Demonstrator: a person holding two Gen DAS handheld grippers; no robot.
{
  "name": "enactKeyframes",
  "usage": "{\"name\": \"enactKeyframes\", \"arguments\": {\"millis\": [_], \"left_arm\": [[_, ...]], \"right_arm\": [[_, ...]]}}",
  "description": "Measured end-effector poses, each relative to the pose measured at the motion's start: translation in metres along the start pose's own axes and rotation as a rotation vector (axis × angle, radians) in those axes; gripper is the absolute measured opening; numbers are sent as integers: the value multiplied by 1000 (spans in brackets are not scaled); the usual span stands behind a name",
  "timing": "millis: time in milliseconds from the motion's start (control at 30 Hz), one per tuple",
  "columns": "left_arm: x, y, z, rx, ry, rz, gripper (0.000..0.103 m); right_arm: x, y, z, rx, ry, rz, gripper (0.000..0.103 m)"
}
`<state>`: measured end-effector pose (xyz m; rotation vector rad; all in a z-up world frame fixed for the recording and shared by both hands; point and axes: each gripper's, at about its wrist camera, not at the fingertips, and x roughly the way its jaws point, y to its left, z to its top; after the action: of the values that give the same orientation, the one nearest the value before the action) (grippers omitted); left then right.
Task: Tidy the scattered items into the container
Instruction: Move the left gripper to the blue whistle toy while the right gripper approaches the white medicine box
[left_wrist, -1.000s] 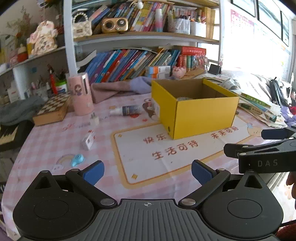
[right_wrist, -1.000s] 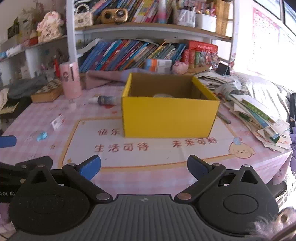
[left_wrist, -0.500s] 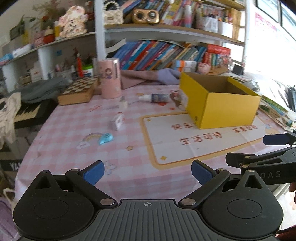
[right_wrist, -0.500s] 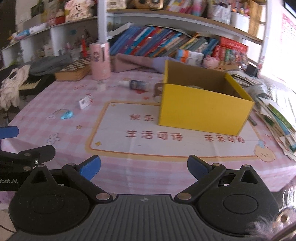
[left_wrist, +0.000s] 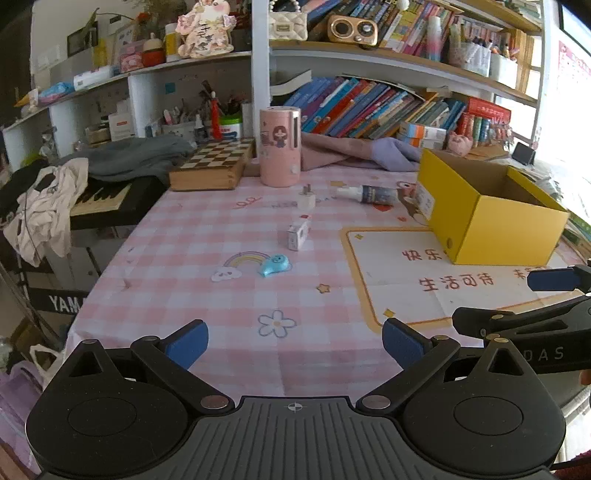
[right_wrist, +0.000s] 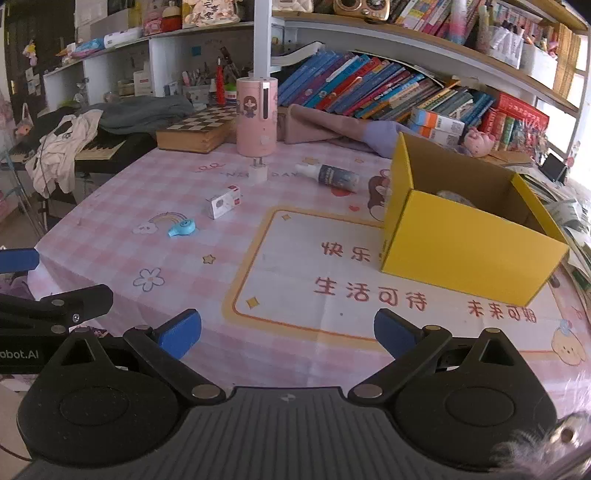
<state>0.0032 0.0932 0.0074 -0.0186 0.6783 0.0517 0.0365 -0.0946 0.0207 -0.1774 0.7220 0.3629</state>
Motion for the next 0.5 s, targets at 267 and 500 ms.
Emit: {"name": "enactKeyframes", "arguments": {"millis": [267, 500], "left_arm": [[19, 4, 12, 19, -5, 2, 101], [43, -1, 30, 48, -6, 0, 101]], "right_arm": [[23, -1, 18, 3, -10, -6, 101], [48, -11, 43, 13, -21, -20, 101]]}}
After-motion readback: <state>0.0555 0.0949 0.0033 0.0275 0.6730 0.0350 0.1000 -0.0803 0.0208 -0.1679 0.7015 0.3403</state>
